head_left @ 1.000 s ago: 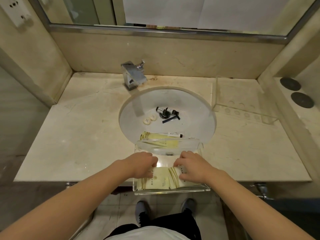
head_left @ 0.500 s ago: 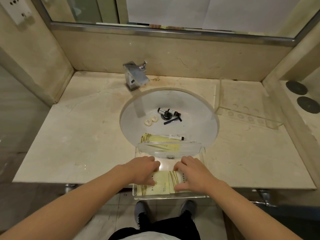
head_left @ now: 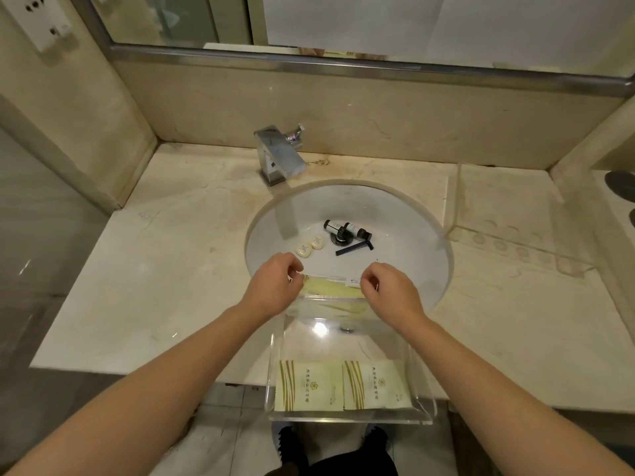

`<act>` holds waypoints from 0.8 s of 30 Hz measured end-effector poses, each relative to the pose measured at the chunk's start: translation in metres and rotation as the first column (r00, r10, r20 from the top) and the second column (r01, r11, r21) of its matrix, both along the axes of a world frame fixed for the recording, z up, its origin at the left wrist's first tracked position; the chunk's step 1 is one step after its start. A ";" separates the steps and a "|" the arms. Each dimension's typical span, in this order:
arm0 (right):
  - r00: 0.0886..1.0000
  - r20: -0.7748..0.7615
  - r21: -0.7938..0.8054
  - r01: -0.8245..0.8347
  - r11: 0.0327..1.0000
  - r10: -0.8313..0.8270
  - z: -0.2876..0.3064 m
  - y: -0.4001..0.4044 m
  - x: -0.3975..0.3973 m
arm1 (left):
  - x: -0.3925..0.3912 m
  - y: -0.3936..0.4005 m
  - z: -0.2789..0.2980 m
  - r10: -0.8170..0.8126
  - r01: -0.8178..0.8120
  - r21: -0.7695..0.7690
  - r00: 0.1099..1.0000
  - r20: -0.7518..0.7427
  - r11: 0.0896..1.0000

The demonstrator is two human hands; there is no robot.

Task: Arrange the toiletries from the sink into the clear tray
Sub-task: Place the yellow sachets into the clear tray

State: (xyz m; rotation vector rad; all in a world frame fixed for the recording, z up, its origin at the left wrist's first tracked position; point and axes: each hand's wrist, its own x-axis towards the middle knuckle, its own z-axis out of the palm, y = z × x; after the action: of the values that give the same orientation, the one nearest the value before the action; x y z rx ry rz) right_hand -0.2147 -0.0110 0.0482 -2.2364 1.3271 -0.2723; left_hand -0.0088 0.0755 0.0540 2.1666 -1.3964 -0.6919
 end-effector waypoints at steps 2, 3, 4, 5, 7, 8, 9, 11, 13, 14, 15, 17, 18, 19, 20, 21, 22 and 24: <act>0.998 -0.054 0.091 0.030 0.995 -0.025 -0.004 -0.018 0.005 | 0.008 -0.012 -0.008 0.054 -0.052 0.076 0.998 -0.022 0.996; 0.996 -0.084 0.155 0.037 0.987 -0.024 -0.008 -0.026 0.008 | 0.011 -0.018 -0.013 0.081 -0.077 0.110 0.996 -0.030 0.991; 0.993 -0.118 0.221 0.035 0.975 -0.009 -0.013 -0.033 0.011 | 0.014 -0.023 -0.019 0.112 -0.105 0.140 0.993 -0.041 0.985; 0.988 -0.153 0.280 0.026 0.960 0.018 -0.019 -0.039 0.014 | 0.016 -0.029 -0.024 0.151 -0.139 0.170 0.987 -0.058 0.976; 0.974 -0.208 0.379 0.001 0.926 0.084 -0.031 -0.051 0.021 | 0.021 -0.039 -0.035 0.235 -0.211 0.220 0.968 -0.087 0.952; 0.967 -0.224 0.417 -0.018 0.909 0.122 -0.037 -0.056 0.025 | 0.023 -0.043 -0.039 0.268 -0.238 0.244 0.959 -0.096 0.940; 0.958 -0.237 0.450 -0.037 0.892 0.159 -0.043 -0.060 0.029 | 0.025 -0.046 -0.044 0.290 -0.253 0.278 0.952 -0.100 0.927; 0.939 -0.266 0.505 -0.058 0.861 0.220 -0.053 -0.066 0.038 | 0.027 -0.052 -0.052 0.289 -0.230 0.375 0.951 -0.107 0.898; 0.909 -0.306 0.549 -0.075 0.833 0.284 -0.062 -0.068 0.046 | 0.026 -0.056 -0.060 0.252 -0.170 0.478 0.961 -0.113 0.862; 0.884 -0.334 0.562 -0.092 0.822 0.327 -0.066 -0.068 0.049 | 0.026 -0.058 -0.062 0.231 -0.141 0.520 0.967 -0.111 0.842; 0.855 -0.361 0.568 -0.115 0.815 0.372 -0.071 -0.069 0.052 | 0.025 -0.061 -0.064 0.215 -0.119 0.550 0.970 -0.114 0.826; 0.813 -0.402 0.560 -0.146 0.815 0.422 -0.078 -0.070 0.057 | 0.022 -0.067 -0.067 0.214 -0.093 0.589 0.967 -0.139 0.803; 0.802 -0.417 0.550 -0.150 0.821 0.426 -0.081 -0.070 0.059 | 0.021 -0.070 -0.069 0.213 -0.083 0.600 0.966 -0.149 0.796; 0.794 -0.432 0.540 -0.152 0.828 0.428 -0.083 -0.071 0.060 | 0.019 -0.073 -0.070 0.213 -0.075 0.606 0.964 -0.158 0.792; 0.786 -0.446 0.533 -0.152 0.833 0.429 -0.086 -0.071 0.062 | 0.019 -0.075 -0.072 0.220 -0.078 0.609 0.962 -0.162 0.789; 0.780 -0.455 0.531 -0.150 0.834 0.430 -0.087 -0.071 0.063 | 0.018 -0.077 -0.075 0.230 -0.085 0.612 0.960 -0.161 0.786; 0.776 -0.459 0.537 -0.146 0.831 0.433 -0.090 -0.070 0.064 | 0.018 -0.079 -0.077 0.240 -0.094 0.616 0.958 -0.158 0.782; 0.775 -0.450 0.565 -0.137 0.814 0.443 -0.092 -0.070 0.065 | 0.018 -0.080 -0.079 0.260 -0.115 0.625 0.954 -0.147 0.772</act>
State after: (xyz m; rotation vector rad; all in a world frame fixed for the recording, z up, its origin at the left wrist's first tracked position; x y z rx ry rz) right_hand -0.1498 -0.0807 -0.0437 -2.0697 1.0877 0.8427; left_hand 0.0089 -0.0044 -0.0247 2.5488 -0.8801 -1.4192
